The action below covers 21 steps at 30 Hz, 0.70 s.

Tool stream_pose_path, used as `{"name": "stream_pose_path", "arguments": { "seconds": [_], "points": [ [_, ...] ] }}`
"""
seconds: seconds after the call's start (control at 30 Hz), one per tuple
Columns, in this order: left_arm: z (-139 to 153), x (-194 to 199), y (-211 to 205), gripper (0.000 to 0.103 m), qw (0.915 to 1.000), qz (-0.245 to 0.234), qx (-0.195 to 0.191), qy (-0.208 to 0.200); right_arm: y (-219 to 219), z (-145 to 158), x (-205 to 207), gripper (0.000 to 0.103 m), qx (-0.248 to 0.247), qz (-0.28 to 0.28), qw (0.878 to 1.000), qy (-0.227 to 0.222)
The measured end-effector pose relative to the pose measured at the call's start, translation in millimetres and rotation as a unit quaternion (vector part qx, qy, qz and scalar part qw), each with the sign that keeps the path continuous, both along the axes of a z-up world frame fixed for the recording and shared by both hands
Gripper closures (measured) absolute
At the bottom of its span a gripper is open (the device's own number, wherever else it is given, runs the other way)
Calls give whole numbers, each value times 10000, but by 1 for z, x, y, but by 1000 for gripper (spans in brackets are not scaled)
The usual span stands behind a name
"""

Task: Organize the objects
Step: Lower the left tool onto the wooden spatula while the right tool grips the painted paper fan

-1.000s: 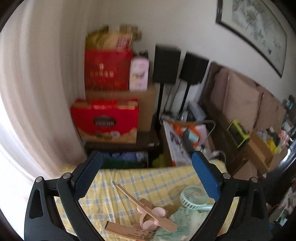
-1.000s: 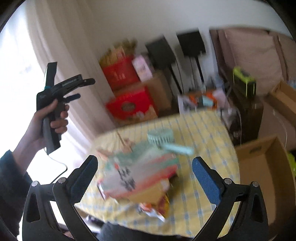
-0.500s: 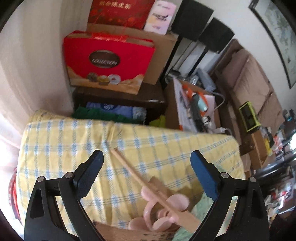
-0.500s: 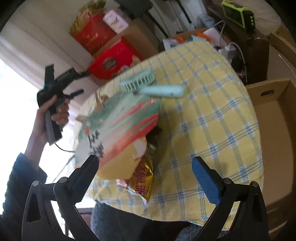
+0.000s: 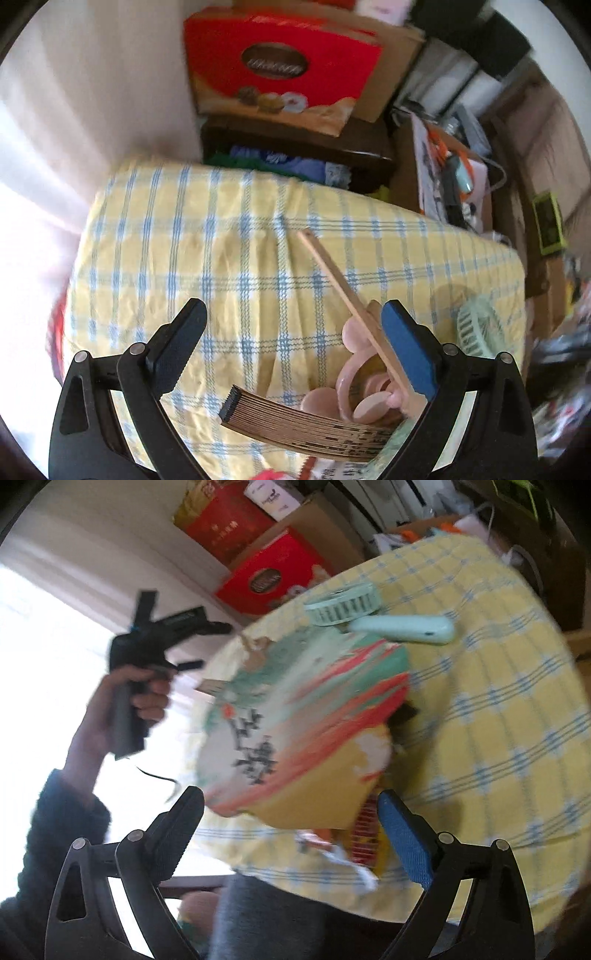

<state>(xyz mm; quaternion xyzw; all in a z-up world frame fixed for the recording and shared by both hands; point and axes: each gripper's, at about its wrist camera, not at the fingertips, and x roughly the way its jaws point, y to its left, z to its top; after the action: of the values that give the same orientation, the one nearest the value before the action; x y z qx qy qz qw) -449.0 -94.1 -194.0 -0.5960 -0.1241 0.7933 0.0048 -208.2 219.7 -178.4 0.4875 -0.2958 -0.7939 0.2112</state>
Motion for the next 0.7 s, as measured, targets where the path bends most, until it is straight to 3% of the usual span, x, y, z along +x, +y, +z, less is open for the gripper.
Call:
{"name": "stream_pose_path", "arguments": {
  "seconds": [0.1, 0.17, 0.33, 0.4, 0.57, 0.63, 0.7],
  "points": [
    [-9, 1, -16, 8, 9937, 722, 744, -415, 5, -6, -1, 20, -4, -125, 9999, -53],
    [-14, 3, -19, 8, 9883, 958, 1041, -566, 11, -10, -3, 23, -99, -200, 9997, -78],
    [-20, -6, -1, 12, 9917, 867, 696, -649, 17, -14, -4, 34, -197, -339, 9992, -110],
    [-16, -6, 3, 27, 9925, 966, 580, -466, 17, -14, -3, 40, -194, -339, 9992, -112],
    [-19, -11, 15, 32, 9895, 1055, 910, -394, 13, -12, 0, 45, -202, -335, 9992, -84],
    [-19, -11, 18, 36, 9897, 1093, 842, -384, 13, -11, 1, 47, -222, -378, 9990, -64],
    [-15, -10, 22, 51, 9914, 1060, 717, -260, 15, -12, 2, 54, -252, -500, 9984, -22]
  ]
}}
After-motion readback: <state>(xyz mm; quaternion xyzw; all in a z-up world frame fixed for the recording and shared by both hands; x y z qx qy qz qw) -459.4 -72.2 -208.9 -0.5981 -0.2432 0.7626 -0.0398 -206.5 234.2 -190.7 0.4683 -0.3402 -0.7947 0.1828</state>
